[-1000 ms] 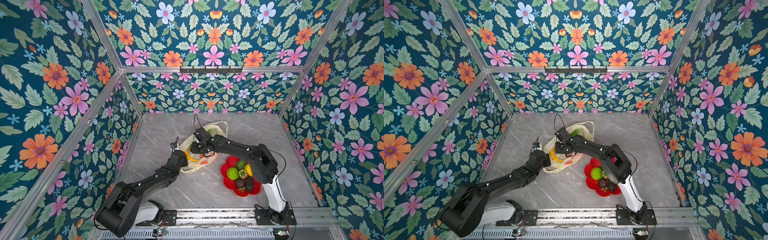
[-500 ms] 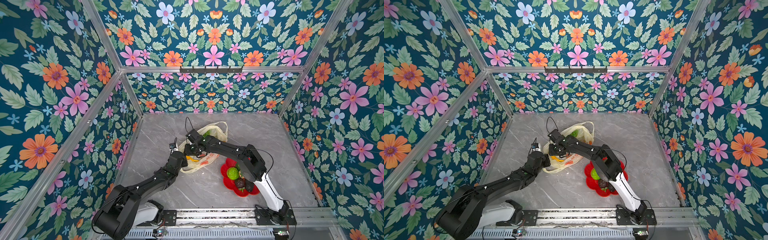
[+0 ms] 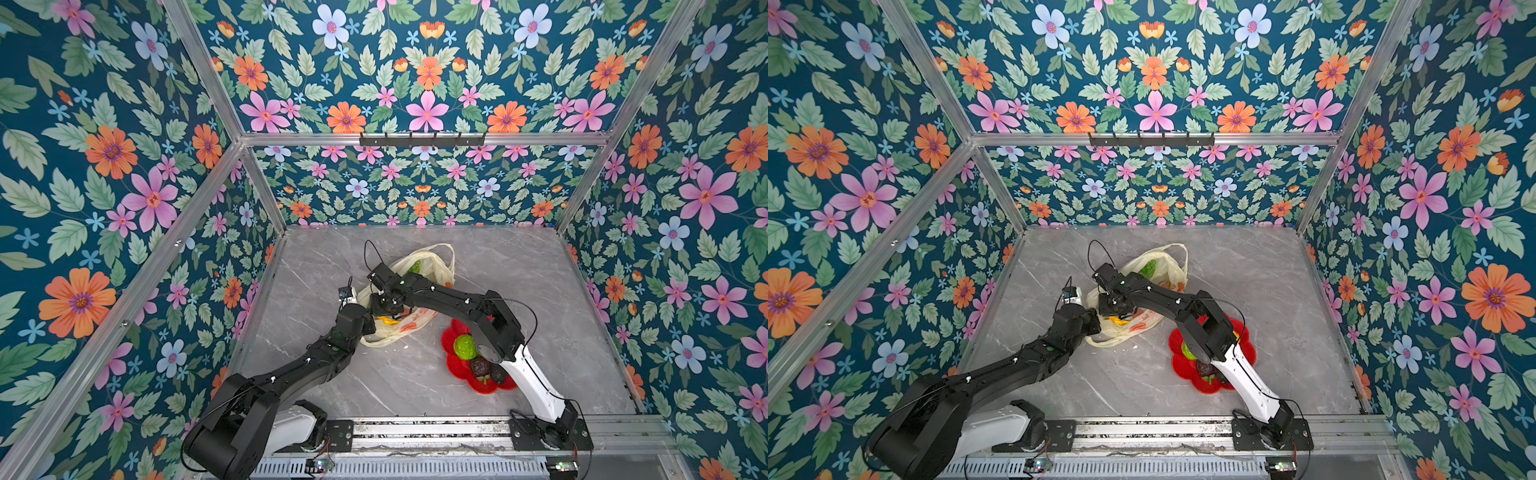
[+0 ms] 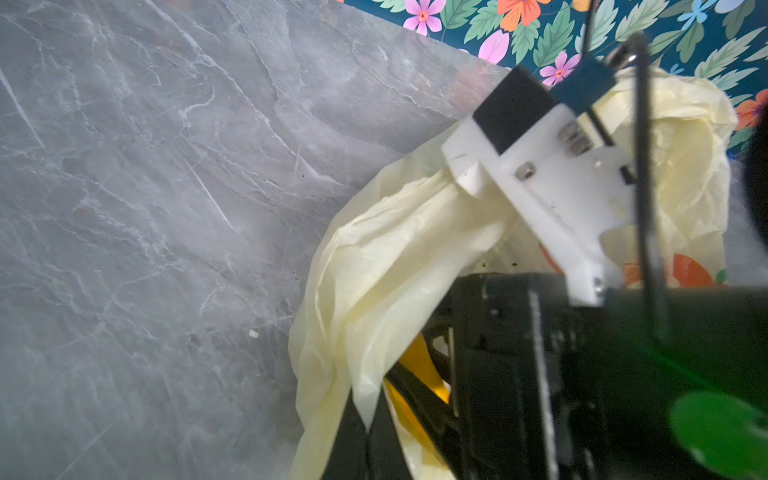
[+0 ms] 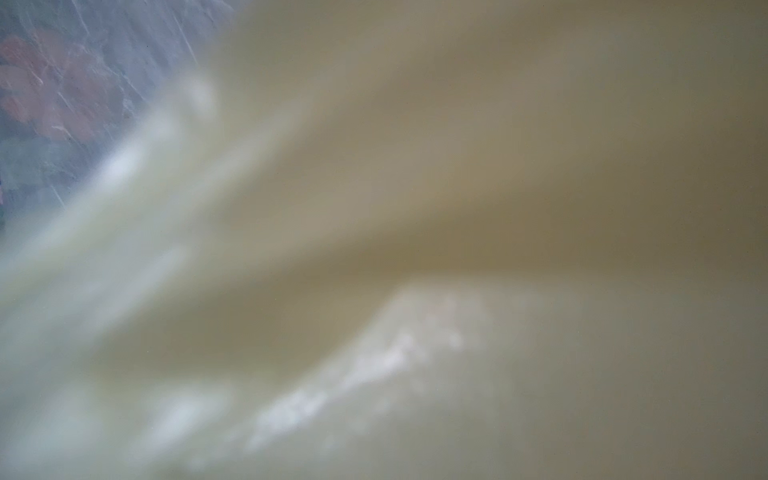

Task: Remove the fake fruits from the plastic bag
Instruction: 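Reach the right gripper deep into the bag toward the yellow banana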

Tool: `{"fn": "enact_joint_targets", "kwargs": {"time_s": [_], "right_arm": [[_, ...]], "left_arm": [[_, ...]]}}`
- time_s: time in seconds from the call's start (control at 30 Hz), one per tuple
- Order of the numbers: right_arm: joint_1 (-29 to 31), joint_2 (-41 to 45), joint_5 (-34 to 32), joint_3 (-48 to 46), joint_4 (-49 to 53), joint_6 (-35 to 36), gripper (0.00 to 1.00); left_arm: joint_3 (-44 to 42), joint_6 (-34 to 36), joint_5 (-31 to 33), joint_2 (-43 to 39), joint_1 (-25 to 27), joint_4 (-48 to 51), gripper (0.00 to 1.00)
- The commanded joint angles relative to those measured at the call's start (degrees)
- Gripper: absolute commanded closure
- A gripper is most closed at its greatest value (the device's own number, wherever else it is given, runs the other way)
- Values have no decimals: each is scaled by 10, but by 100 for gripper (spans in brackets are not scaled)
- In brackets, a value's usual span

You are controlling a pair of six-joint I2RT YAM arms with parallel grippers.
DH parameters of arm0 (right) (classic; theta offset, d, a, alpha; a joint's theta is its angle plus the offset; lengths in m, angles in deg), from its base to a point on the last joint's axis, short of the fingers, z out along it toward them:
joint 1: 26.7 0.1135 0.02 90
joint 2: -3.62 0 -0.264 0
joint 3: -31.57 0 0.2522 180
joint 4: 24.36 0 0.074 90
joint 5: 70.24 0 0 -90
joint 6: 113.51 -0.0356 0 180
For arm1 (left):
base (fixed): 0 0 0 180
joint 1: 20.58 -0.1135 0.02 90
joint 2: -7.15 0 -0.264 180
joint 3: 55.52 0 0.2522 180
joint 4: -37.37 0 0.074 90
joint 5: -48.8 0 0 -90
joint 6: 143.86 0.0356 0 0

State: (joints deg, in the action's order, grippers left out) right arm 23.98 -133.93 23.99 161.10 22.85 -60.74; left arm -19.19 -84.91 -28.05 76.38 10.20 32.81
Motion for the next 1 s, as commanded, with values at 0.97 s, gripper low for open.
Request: {"fn": "enact_joint_targets", "kwargs": {"time_s": [0.97], "right_arm": [[-30,104,17,-127,-55,14,76]], "left_arm": [[64,26,-88,111,0,1,96]]}}
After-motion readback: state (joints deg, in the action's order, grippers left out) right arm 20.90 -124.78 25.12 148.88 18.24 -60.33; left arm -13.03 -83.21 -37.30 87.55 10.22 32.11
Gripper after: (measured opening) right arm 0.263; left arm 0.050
